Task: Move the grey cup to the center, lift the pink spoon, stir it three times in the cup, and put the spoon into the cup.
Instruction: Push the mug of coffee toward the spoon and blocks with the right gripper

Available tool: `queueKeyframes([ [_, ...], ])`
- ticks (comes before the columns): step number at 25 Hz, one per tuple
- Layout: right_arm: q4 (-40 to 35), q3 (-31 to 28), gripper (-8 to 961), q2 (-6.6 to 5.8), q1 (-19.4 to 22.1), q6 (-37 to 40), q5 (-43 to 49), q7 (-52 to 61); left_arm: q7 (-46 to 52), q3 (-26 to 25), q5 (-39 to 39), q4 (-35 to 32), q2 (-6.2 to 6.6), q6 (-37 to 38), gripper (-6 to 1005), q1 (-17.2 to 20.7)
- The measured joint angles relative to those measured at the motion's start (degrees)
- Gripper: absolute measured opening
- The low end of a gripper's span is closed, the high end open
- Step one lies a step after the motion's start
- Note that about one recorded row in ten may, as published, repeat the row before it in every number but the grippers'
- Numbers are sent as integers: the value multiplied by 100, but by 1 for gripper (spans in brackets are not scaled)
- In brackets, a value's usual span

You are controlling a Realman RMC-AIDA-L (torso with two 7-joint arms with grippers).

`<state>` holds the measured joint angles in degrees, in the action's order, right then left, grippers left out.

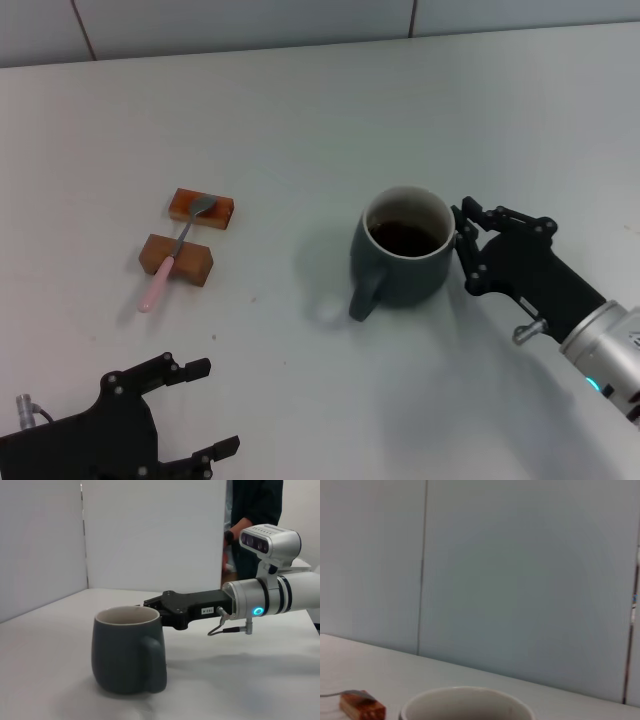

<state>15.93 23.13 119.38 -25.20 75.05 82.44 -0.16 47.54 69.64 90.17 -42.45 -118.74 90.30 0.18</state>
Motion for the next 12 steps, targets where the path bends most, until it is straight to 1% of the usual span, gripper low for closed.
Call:
queueKeyframes([
  [8,223,-48,148,7,-274,-168,276,14,0,7,0,0,0,7,801,-1],
  [12,390,-57,148,8,-461,-405,333,19,0,7,0,0,0,25,801,-1],
])
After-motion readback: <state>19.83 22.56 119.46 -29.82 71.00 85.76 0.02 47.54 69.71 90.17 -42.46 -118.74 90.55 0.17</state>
